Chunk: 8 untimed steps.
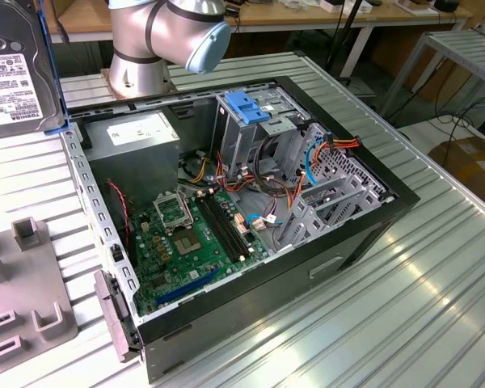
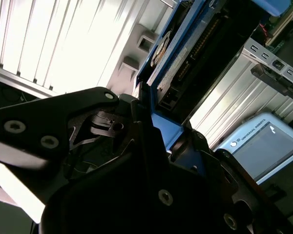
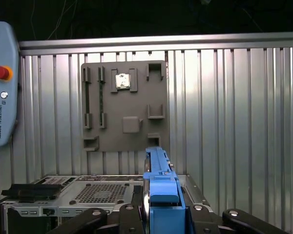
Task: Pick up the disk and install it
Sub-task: 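Pick up the disk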
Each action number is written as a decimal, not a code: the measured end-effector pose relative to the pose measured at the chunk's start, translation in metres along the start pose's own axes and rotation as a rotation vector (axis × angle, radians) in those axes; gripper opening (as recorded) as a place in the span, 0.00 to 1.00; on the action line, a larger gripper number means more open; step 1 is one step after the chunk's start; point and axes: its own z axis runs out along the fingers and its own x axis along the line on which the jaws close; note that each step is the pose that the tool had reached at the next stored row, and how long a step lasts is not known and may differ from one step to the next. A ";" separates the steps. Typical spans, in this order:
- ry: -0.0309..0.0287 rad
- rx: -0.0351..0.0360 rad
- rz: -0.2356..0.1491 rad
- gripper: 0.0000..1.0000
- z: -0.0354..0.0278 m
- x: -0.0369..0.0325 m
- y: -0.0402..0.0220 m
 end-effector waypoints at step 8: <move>0.0000 0.0001 0.000 0.37 0.0006 0.0002 -0.0064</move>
